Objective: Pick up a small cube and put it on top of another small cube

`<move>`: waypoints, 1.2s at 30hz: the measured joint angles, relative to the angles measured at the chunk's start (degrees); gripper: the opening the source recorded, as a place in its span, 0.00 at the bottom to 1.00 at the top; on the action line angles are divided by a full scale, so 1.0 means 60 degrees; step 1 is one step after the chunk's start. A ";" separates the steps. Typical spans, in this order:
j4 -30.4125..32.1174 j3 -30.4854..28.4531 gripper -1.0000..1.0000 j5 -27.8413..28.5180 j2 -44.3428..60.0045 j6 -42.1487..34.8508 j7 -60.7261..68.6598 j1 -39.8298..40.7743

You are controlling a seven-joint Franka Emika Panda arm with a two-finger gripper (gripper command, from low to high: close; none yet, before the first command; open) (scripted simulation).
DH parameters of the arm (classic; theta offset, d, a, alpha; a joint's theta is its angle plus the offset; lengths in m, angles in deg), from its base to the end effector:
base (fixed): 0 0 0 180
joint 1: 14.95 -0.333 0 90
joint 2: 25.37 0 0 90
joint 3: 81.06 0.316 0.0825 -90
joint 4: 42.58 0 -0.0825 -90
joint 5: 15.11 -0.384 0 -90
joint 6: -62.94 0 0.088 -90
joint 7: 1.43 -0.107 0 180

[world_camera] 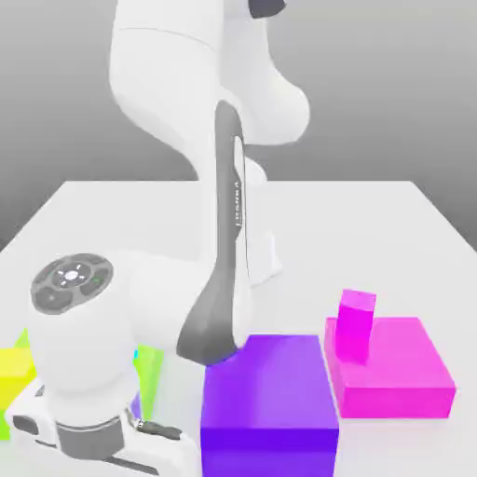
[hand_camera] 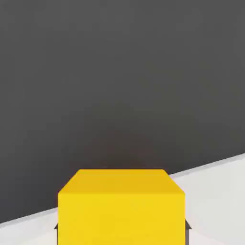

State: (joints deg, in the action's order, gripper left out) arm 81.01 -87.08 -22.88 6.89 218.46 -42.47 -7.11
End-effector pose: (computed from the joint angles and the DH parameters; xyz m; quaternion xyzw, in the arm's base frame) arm 0.5406 -0.1406 0.1339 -0.8614 0.5079 -0.0001 0.0001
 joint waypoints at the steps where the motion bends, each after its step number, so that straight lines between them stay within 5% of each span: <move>1: 0.0051 -0.0048 0.00 0.0043 -0.0224 -0.0174 -0.0031 -0.0037; 5: 0.0471 -0.0115 0.00 0.0251 -0.1496 -0.1022 -0.0159 -0.0281; 29: 0.6830 0.3238 0.00 -0.0391 -0.9728 -0.2803 0.1022 -0.4727; 35: 0.7388 0.3631 0.00 -0.0302 -0.8284 -0.0802 0.0942 -0.4714; 36: 0.7436 0.3670 1.00 -0.0278 -0.8029 -0.0498 0.0918 -0.4689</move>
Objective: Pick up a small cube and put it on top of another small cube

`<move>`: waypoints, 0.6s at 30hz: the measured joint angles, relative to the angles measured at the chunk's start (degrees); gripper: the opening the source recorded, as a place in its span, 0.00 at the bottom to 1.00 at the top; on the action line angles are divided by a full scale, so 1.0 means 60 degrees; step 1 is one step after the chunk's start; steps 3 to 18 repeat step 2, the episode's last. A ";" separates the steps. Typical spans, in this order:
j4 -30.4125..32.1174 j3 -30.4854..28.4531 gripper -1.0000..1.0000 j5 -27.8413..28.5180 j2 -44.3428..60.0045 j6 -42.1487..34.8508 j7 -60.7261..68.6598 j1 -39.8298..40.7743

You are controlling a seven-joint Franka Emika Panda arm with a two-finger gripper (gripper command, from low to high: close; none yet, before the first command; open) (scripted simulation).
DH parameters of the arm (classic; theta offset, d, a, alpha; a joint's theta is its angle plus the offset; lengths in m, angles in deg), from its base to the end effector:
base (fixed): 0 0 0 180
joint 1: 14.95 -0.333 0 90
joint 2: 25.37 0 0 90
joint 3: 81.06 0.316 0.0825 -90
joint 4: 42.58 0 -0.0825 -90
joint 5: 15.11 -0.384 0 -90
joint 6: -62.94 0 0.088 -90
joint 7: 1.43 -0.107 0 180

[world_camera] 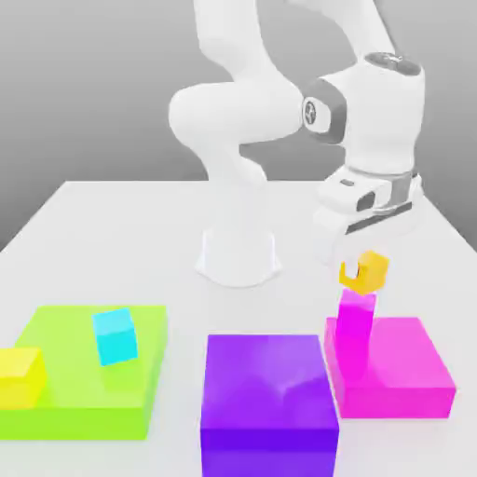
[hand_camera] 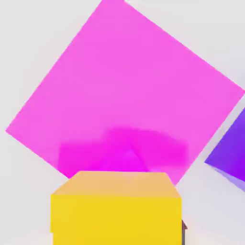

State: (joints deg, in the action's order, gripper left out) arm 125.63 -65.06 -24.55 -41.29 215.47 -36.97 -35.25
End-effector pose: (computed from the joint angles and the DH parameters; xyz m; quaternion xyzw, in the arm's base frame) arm 0.2757 0.1845 0.2483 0.9974 -0.0717 -0.0002 0.0001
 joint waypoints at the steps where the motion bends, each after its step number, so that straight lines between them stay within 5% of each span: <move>1: 0.0000 0.0000 1.00 0.0000 0.0000 0.0000 0.0000 0.0000; 18: 0.0000 0.0000 1.00 0.0000 0.0000 0.0000 0.0000 0.0000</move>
